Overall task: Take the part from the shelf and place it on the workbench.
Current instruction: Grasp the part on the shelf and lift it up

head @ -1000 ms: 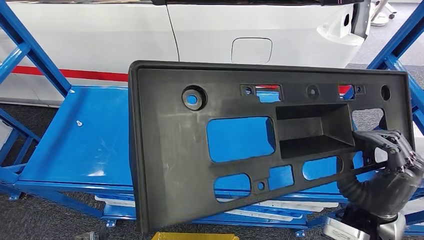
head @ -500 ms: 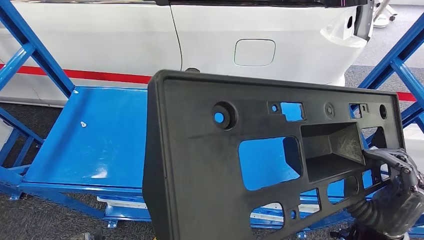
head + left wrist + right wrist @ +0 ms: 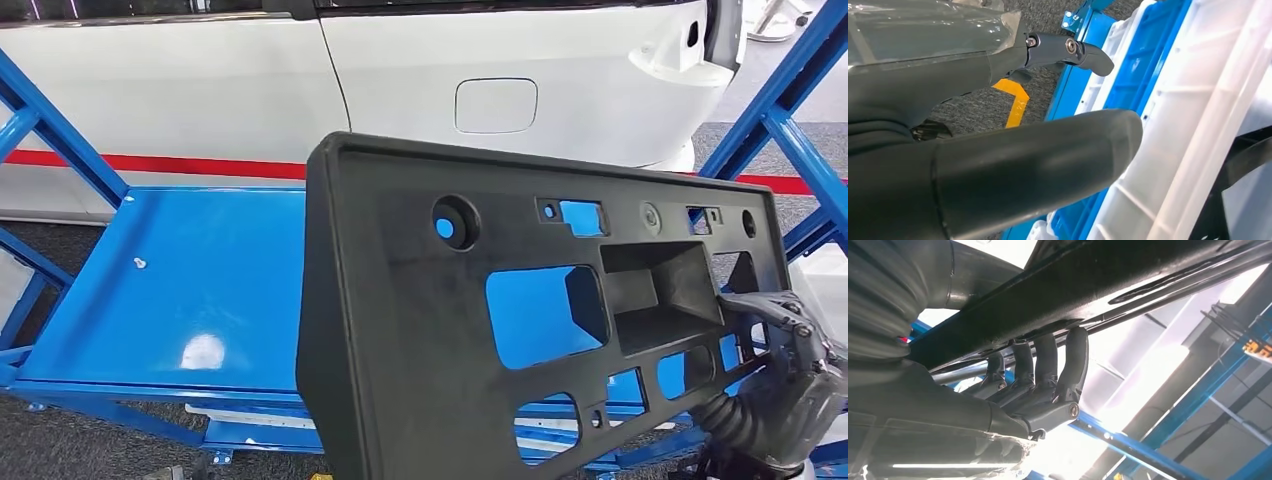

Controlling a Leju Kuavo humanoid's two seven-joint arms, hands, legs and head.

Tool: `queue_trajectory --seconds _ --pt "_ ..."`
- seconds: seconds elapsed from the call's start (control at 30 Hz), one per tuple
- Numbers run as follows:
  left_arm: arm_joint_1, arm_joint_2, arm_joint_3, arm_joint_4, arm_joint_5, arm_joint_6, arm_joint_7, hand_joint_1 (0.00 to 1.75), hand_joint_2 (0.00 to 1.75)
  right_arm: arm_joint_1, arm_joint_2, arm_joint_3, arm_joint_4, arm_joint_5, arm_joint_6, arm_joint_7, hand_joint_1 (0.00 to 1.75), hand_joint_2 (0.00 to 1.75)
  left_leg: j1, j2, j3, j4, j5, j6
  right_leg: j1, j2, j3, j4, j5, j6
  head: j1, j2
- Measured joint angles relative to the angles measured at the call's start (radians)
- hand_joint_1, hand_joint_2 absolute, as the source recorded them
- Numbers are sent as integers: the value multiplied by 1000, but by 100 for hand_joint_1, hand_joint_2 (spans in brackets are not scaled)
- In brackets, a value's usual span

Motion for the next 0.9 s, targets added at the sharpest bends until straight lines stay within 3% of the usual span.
queue_trajectory --seconds 0.07,0.1,0.13,0.2,0.27,0.3,0.4,0.47,0.57,0.6,0.63,0.7,0.77,0.83,0.9 --pt "1 -2 6 -3 -5 2 7 0 0 -1 3 -1 0 0 12 4 175 175 1 1 -60 127 -55 -5 5 -3 -3 0 1 -8 0 0" --pt "1 -3 9 -6 -8 2 10 0 0 -1 4 -1 1 -1 14 5 175 175 1 1 -75 157 -57 -5 7 -4 -4 0 1 -9 0 0" --pt "2 -4 12 -9 -13 2 12 0 0 -1 5 -2 1 -2 16 6 175 175 1 1 -71 150 -38 -4 8 -5 -4 1 2 -10 0 0" --pt "3 -6 15 -19 -20 2 15 0 0 -1 6 -2 2 -5 18 6 175 175 1 2 -12 37 35 3 10 -5 -1 1 2 -9 0 0" --pt "2 -7 18 -28 -28 3 19 0 0 -1 8 -2 2 -6 20 6 175 175 -3 1 52 -81 80 11 15 -5 0 2 6 -4 0 0" --pt "2 -8 21 -32 -33 3 20 0 0 -1 8 -2 2 -6 22 6 175 175 -5 1 66 -108 85 14 16 -5 -1 2 9 1 0 0" --pt "3 -12 29 -40 -43 5 20 0 0 0 12 -3 3 -4 29 6 175 175 -11 3 63 -124 98 28 16 -5 -9 3 16 21 0 0" --pt "2 -15 35 -45 -50 6 19 0 0 0 14 -5 3 -4 32 6 175 175 -8 8 54 -135 116 44 18 -5 -31 49 -21 20 3 0" --pt "2 -18 41 -49 -57 6 16 0 0 -1 17 -8 7 -8 35 6 175 175 -8 11 30 -135 134 55 18 -5 -91 228 -120 8 7 0" --pt "2 -19 43 -49 -58 6 16 0 0 -2 18 -8 10 -10 37 6 175 175 -9 12 22 -134 140 55 17 -5 -97 265 -133 13 6 0" --pt "2 -19 44 -49 -59 6 15 0 0 -3 18 -8 12 -13 39 6 175 175 -9 12 15 -133 144 53 16 -5 -85 268 -132 21 6 0" --pt "2 -19 48 -49 -61 6 14 0 0 -7 18 -9 16 -16 42 5 175 175 -7 12 6 -128 150 49 12 -5 -2 154 -94 41 7 0" --pt "2 -20 51 -49 -62 6 14 0 0 -13 18 -9 18 -17 43 4 175 175 -10 11 -2 -121 155 41 12 -3 86 17 -68 45 6 0" --pt "1 -20 55 -49 -63 6 14 0 0 -17 18 -10 20 -17 44 3 175 175 -14 9 -10 -115 160 30 18 -1 108 -26 -66 35 5 0" --pt "1 -20 59 -49 -63 6 13 0 0 -18 19 -11 21 -18 46 3 175 175 -13 7 -16 -110 162 19 14 -1 95 -24 -59 23 4 0"
